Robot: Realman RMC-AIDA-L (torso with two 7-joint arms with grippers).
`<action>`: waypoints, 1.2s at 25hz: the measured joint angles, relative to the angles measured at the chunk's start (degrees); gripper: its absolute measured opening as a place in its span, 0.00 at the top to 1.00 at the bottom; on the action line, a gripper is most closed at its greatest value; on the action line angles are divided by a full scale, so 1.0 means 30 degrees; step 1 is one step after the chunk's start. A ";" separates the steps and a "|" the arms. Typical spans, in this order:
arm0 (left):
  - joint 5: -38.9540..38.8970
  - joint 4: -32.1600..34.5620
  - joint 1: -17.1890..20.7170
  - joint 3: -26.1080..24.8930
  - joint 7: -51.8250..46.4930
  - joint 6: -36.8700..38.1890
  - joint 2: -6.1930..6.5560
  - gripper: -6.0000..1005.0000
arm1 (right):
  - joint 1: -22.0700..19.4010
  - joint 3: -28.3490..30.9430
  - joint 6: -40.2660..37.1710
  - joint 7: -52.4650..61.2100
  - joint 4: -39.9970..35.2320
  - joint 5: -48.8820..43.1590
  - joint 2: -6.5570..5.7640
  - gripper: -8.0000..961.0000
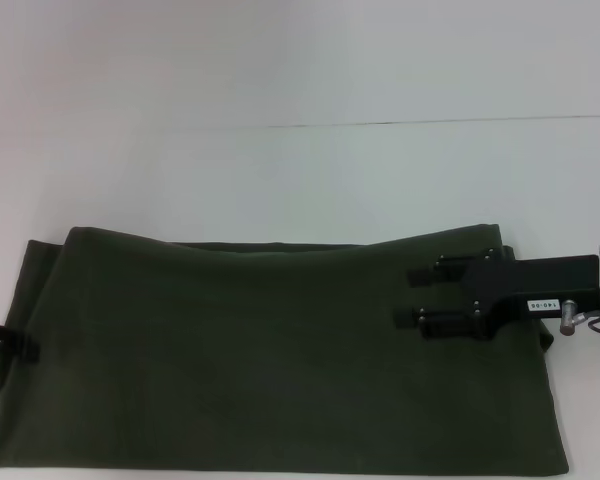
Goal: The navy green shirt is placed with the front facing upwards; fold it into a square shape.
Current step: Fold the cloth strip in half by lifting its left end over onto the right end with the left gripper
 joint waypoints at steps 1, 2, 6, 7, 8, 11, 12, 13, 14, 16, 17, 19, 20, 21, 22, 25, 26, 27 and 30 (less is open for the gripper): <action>0.0002 -0.0021 -0.0005 0.0021 -0.0001 -0.0018 -0.0009 0.14 | 0.0000 -0.0007 0.0002 0.0001 -0.0001 0.0001 0.0000 0.26; 0.0004 -0.0041 -0.0018 0.0029 -0.0005 -0.0018 -0.0024 0.14 | 0.0000 -0.0015 0.0009 0.0000 -0.0001 0.0000 0.0001 0.26; 0.0004 -0.0243 -0.0102 0.0064 -0.0005 -0.0040 -0.0041 0.14 | -0.0001 -0.0015 0.0028 0.0001 -0.0001 0.0001 0.0000 0.26; 0.0004 -0.0253 -0.0108 0.0073 -0.0004 -0.0042 -0.0041 0.14 | 0.0000 -0.0014 0.0030 0.0001 0.0000 0.0000 0.0000 0.26; 0.0004 -0.0254 -0.0110 0.0101 -0.0004 -0.0042 -0.0041 0.14 | -0.0001 -0.0015 0.0031 0.0001 -0.0001 0.0000 0.0000 0.26; 0.0004 -0.0291 -0.0131 0.0151 -0.0013 -0.0041 -0.0039 0.14 | -0.0001 -0.0014 0.0031 0.0001 -0.0001 -0.0001 0.0001 0.26; 0.0004 -0.0320 -0.0139 0.0160 -0.0017 -0.0041 -0.0039 0.14 | 0.0000 -0.0013 0.0031 0.0001 -0.0001 -0.0001 0.0001 0.26; 0.0004 -0.0342 -0.0140 0.0162 -0.0018 -0.0041 -0.0038 0.14 | -0.0001 -0.0013 0.0031 0.0001 -0.0001 0.0000 0.0000 0.26; 0.0004 -0.0385 -0.0145 0.0165 -0.0021 -0.0041 -0.0037 0.14 | -0.0001 -0.0012 0.0031 0.0001 -0.0001 0.0000 0.0001 0.26; 0.0004 -0.0451 -0.0166 0.0169 -0.0024 -0.0039 -0.0037 0.14 | -0.0001 -0.0021 0.0043 0.0001 -0.0001 0.0000 0.0000 0.26; 0.0004 -0.0473 -0.0181 0.0172 -0.0025 -0.0040 -0.0037 0.14 | -0.0001 -0.0028 0.0052 0.0001 -0.0001 0.0000 0.0000 0.26; -0.0004 -0.0510 -0.0209 0.0187 -0.0028 -0.0039 -0.0037 0.14 | -0.0001 -0.0036 0.0063 0.0001 -0.0001 0.0000 0.0000 0.26; -0.0015 -0.0532 -0.0220 0.0193 -0.0029 -0.0041 -0.0036 0.14 | -0.0001 -0.0039 0.0064 0.0001 0.0000 0.0000 0.0000 0.26; -0.0051 -0.0581 -0.0236 0.0197 -0.0024 -0.0043 -0.0036 0.14 | -0.0002 -0.0041 0.0064 0.0001 0.0000 0.0001 0.0000 0.26; -0.0083 -0.0642 -0.0264 0.0197 -0.0011 -0.0049 -0.0036 0.14 | -0.0001 -0.0042 0.0068 0.0001 -0.0001 0.0000 0.0001 0.26; -0.0149 -0.0753 -0.0347 0.0191 0.0020 -0.0058 -0.0035 0.14 | -0.0001 -0.0092 0.0086 0.0001 -0.0001 0.0000 0.0000 0.26; -0.0157 -0.0747 -0.0364 0.0164 0.0019 -0.0060 -0.0026 0.14 | -0.0001 -0.0128 0.0096 0.0001 -0.0001 -0.0001 0.0000 0.26; -0.0158 -0.0722 -0.0370 0.0139 0.0012 -0.0079 -0.0015 0.14 | -0.0002 -0.0145 0.0102 0.0001 -0.0001 0.0001 0.0000 0.26; -0.0068 -0.0603 -0.0390 0.0103 -0.0049 -0.0253 0.0051 0.14 | -0.0002 -0.0180 0.0122 0.0001 -0.0001 0.0000 0.0000 0.26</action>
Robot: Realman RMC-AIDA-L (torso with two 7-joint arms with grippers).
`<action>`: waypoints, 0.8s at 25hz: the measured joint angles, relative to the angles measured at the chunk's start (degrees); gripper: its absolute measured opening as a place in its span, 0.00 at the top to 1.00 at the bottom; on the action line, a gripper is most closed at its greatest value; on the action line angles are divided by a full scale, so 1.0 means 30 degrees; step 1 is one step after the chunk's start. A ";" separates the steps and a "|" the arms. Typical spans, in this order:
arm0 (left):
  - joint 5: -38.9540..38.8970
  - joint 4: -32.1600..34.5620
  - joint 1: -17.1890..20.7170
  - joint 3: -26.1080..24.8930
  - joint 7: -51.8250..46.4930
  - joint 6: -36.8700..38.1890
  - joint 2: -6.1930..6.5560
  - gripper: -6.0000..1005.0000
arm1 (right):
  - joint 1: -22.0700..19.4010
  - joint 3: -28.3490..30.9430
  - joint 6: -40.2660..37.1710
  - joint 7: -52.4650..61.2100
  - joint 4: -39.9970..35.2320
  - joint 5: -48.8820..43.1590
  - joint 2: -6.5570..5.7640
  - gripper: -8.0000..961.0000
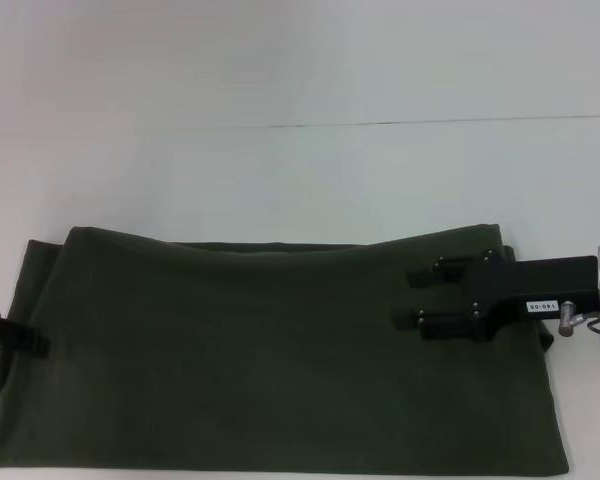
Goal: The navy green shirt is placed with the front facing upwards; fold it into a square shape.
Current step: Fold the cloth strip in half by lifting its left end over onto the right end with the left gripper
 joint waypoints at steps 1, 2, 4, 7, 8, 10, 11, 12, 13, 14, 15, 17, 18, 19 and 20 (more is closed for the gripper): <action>0.0058 0.0009 0.0000 -0.0001 -0.0023 -0.0068 0.0013 0.14 | 0.0000 -0.0008 0.0013 0.0000 -0.0001 0.0000 0.0001 0.26; 0.0071 0.0020 0.0001 -0.0005 -0.0043 -0.0102 0.0019 0.14 | 0.0000 -0.0008 0.0013 0.0000 -0.0001 0.0000 0.0001 0.26; 0.0158 0.0039 0.0000 0.0001 -0.0101 -0.0202 0.0027 0.14 | 0.0001 -0.0008 0.0033 0.0000 0.0001 0.0001 0.0001 0.26; 0.0447 0.0055 0.0003 0.0064 -0.0168 -0.0300 0.0031 0.14 | 0.0019 -0.0008 0.0091 0.0000 0.0001 0.0001 0.0000 0.26; 0.0521 0.0055 0.0005 0.0078 -0.0185 -0.0334 0.0031 0.14 | 0.0022 -0.0009 0.0108 0.0003 0.0000 -0.0001 0.0000 0.26; 0.0556 0.0050 0.0008 0.0092 -0.0211 -0.0403 0.0031 0.14 | 0.0039 -0.0015 0.0154 0.0016 0.0000 0.0000 0.0000 0.26; 0.0558 0.0041 0.0009 0.0100 -0.0220 -0.0429 0.0031 0.14 | 0.0053 -0.0026 0.0176 0.0019 0.0001 0.0000 0.0000 0.26; 0.0560 0.0024 0.0009 0.0109 -0.0226 -0.0432 0.0032 0.14 | 0.0066 -0.0041 0.0193 0.0020 0.0000 0.0000 0.0000 0.26; 0.0562 0.0007 0.0008 0.0114 -0.0229 -0.0435 0.0032 0.14 | 0.0082 -0.0048 0.0197 0.0021 0.0000 0.0000 0.0001 0.26; 0.0566 -0.0020 0.0008 0.0121 -0.0231 -0.0434 0.0032 0.14 | 0.0098 -0.0056 0.0202 0.0023 0.0000 0.0001 0.0001 0.26; 0.0569 -0.0047 0.0006 0.0122 -0.0232 -0.0434 0.0032 0.14 | 0.0103 -0.0065 0.0203 0.0024 0.0000 0.0000 0.0000 0.26; 0.0571 -0.0099 -0.0007 0.0221 -0.0233 -0.0449 0.0020 0.14 | 0.0114 -0.0067 0.0203 0.0027 -0.0001 -0.0001 0.0000 0.26; 0.0571 -0.0110 -0.0008 0.0300 -0.0235 -0.0463 0.0001 0.14 | 0.0122 -0.0068 0.0204 0.0027 -0.0001 0.0001 0.0001 0.26; 0.0571 -0.0119 -0.0010 0.0387 -0.0237 -0.0481 -0.0022 0.14 | 0.0131 -0.0068 0.0204 0.0028 0.0000 0.0000 0.0001 0.26; 0.0571 -0.0120 -0.0012 0.0439 -0.0239 -0.0500 -0.0035 0.14 | 0.0143 -0.0068 0.0204 0.0029 0.0000 -0.0001 0.0001 0.26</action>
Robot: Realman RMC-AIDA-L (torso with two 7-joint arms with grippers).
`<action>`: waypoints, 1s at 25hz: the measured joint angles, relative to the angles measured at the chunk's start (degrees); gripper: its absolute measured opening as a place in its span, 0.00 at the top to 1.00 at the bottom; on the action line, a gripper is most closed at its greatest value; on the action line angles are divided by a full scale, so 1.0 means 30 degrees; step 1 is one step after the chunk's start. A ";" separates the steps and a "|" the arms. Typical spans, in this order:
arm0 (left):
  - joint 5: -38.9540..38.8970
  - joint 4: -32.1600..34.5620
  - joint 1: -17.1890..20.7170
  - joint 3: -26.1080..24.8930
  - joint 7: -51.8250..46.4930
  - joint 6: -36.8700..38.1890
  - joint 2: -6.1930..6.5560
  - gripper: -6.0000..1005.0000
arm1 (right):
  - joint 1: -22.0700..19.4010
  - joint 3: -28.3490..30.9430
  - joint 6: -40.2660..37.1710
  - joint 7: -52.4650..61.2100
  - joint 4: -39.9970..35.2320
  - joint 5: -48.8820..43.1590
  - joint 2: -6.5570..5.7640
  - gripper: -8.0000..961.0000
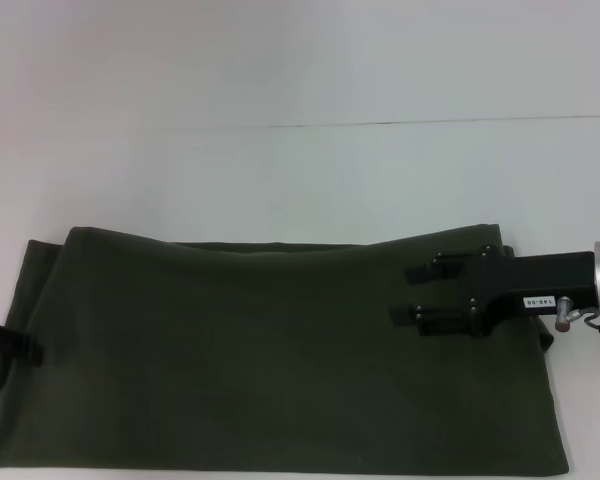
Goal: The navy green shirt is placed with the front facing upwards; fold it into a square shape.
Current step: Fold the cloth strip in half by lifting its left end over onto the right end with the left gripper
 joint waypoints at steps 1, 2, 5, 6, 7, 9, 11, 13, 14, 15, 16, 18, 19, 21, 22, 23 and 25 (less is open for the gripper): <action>0.0001 -0.0002 -0.0003 0.0007 -0.0001 -0.0012 -0.0010 0.14 | 0.0012 0.0001 0.0000 0.0000 0.0000 0.0000 0.0000 0.26; 0.0000 -0.0002 -0.0003 0.0009 -0.0002 -0.0023 -0.0016 0.14 | 0.0017 0.0000 -0.0001 0.0000 0.0000 0.0001 -0.0001 0.26; 0.0000 -0.0003 -0.0009 0.0038 -0.0006 -0.0041 -0.0021 0.14 | 0.0029 0.0001 -0.0002 0.0001 0.0000 0.0000 -0.0001 0.26; 0.0001 -0.0010 -0.0009 0.0048 -0.0006 -0.0044 -0.0023 0.14 | 0.0033 0.0001 -0.0003 0.0001 -0.0001 0.0000 -0.0001 0.26; 0.0000 -0.0019 -0.0010 0.0054 -0.0005 -0.0045 -0.0024 0.14 | 0.0043 0.0000 -0.0004 0.0001 0.0000 0.0001 0.0000 0.26; 0.0000 -0.0028 -0.0010 0.0073 -0.0006 -0.0048 -0.0026 0.14 | 0.0059 0.0000 -0.0002 0.0001 -0.0001 0.0001 -0.0001 0.26; 0.0000 -0.0030 -0.0010 0.0132 -0.0015 -0.0048 -0.0044 0.14 | 0.0065 0.0000 0.0004 0.0001 0.0000 0.0000 0.0000 0.26; 0.0000 -0.0032 -0.0011 0.0169 -0.0027 -0.0048 -0.0056 0.14 | 0.0066 0.0000 0.0009 0.0000 -0.0001 0.0000 -0.0001 0.26; 0.0000 -0.0035 -0.0016 0.0177 -0.0028 -0.0050 -0.0056 0.14 | 0.0066 0.0000 0.0011 0.0000 -0.0001 0.0001 -0.0002 0.26; 0.0000 -0.0056 -0.0029 0.0186 -0.0029 -0.0056 -0.0056 0.14 | 0.0064 0.0000 0.0014 0.0001 0.0000 0.0000 0.0000 0.26; 0.0000 -0.0087 -0.0045 0.0193 -0.0032 -0.0063 -0.0056 0.14 | 0.0063 0.0001 0.0016 0.0001 0.0000 0.0000 0.0000 0.26; 0.0000 -0.0169 -0.0076 0.0206 -0.0033 -0.0077 -0.0055 0.14 | 0.0064 0.0001 0.0035 0.0001 -0.0001 0.0000 -0.0001 0.26; -0.0001 -0.0202 -0.0097 0.0220 -0.0035 -0.0079 -0.0056 0.14 | 0.0063 0.0001 0.0044 0.0000 0.0000 0.0001 0.0000 0.26; 0.0000 -0.0231 -0.0117 0.0325 -0.0035 -0.0097 -0.0053 0.14 | 0.0062 0.0001 0.0059 0.0001 -0.0001 0.0001 0.0000 0.26; -0.0001 -0.0236 -0.0124 0.0367 -0.0035 -0.0103 -0.0053 0.14 | 0.0063 0.0000 0.0060 0.0001 0.0000 0.0001 -0.0001 0.26; -0.0001 -0.0247 -0.0136 0.0426 -0.0035 -0.0112 -0.0053 0.14 | 0.0062 0.0001 0.0060 0.0000 0.0000 0.0000 0.0000 0.26; -0.0001 -0.0265 -0.0161 0.0447 -0.0036 -0.0113 -0.0053 0.14 | 0.0064 0.0000 0.0060 0.0000 0.0000 -0.0001 0.0000 0.26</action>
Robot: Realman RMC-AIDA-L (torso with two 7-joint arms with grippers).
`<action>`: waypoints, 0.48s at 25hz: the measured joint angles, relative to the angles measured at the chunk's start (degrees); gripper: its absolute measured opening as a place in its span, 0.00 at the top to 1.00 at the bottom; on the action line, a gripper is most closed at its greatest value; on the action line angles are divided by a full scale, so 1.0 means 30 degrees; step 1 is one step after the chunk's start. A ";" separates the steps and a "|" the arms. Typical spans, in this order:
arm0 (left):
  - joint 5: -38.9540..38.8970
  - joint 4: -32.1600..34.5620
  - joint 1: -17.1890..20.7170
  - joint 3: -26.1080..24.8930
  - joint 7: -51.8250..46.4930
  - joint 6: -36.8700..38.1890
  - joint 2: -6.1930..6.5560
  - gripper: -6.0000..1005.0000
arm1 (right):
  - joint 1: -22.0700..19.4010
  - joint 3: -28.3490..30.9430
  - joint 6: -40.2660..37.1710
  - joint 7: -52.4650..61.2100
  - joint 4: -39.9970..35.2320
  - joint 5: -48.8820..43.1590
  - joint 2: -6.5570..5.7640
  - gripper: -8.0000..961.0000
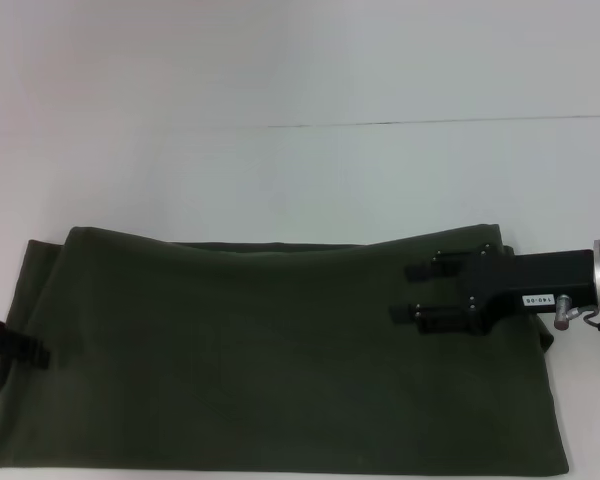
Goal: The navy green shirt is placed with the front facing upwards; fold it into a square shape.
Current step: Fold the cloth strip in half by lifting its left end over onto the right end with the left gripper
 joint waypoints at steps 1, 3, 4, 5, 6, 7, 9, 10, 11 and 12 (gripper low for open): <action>0.0000 -0.0011 -0.0008 0.0001 0.0001 0.0000 0.0000 0.14 | -0.0001 0.0000 0.0001 0.0001 0.0000 0.0001 -0.0001 0.26; -0.0009 -0.0058 -0.0019 -0.0002 0.0000 0.0032 0.0002 0.14 | -0.0001 0.0000 0.0001 0.0000 0.0000 0.0002 -0.0001 0.26; -0.0046 -0.0129 -0.0032 -0.0015 0.0000 0.0090 0.0006 0.14 | -0.0001 0.0000 0.0000 0.0000 0.0000 0.0001 -0.0001 0.26; -0.0076 -0.0250 -0.0076 -0.0053 0.0001 0.0134 0.0028 0.14 | -0.0001 0.0000 0.0000 0.0000 0.0000 0.0002 0.0000 0.26; -0.0124 -0.0395 -0.0137 -0.0090 0.0000 0.0200 0.0051 0.14 | -0.0001 0.0001 -0.0001 0.0001 0.0000 0.0001 -0.0001 0.26; -0.0164 -0.0561 -0.0209 -0.0123 0.0000 0.0231 0.0083 0.14 | -0.0001 0.0000 -0.0002 0.0001 -0.0001 0.0001 0.0000 0.26; -0.0186 -0.0792 -0.0316 -0.0146 0.0002 0.0281 0.0130 0.14 | -0.0001 0.0001 -0.0010 0.0001 0.0000 0.0001 -0.0001 0.26; -0.0200 -0.0901 -0.0379 -0.0188 0.0000 0.0315 0.0153 0.14 | -0.0002 0.0000 -0.0014 0.0000 0.0000 0.0001 -0.0002 0.26; -0.0207 -0.1006 -0.0436 -0.0251 -0.0001 0.0348 0.0183 0.14 | -0.0001 0.0001 -0.0017 0.0000 0.0000 0.0001 -0.0006 0.26; -0.0216 -0.1164 -0.0516 -0.0368 -0.0001 0.0363 0.0231 0.14 | -0.0001 0.0000 -0.0018 0.0000 0.0000 0.0001 -0.0012 0.26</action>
